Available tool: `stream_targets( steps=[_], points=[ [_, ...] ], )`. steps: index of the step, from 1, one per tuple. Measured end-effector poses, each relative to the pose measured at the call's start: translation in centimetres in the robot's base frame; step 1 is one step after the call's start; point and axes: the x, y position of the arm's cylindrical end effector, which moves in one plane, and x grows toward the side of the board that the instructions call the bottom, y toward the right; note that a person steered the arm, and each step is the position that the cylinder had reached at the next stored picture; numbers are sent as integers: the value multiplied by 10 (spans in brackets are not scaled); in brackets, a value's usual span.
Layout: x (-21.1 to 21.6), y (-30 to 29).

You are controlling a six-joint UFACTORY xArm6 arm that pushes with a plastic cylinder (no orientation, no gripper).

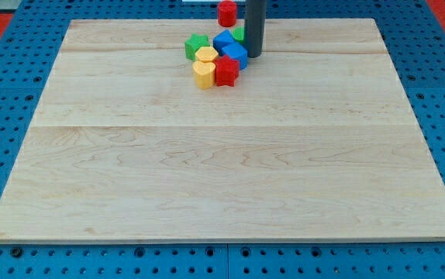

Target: Push the green circle above the blue cube

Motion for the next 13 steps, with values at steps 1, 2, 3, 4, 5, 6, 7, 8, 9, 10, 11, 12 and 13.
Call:
stream_targets(
  steps=[1,2,3,4,5,6,7,8,9,10,11,12,13],
  points=[
    [2,-20],
    [2,1],
    [-1,58],
    [-43,70],
    [-52,60],
    [-57,42],
    [-56,18],
    [-54,14],
    [-46,5],
    [-36,-5],
    [-35,-15],
    [-35,-15],
    [-33,-15]
  ],
)
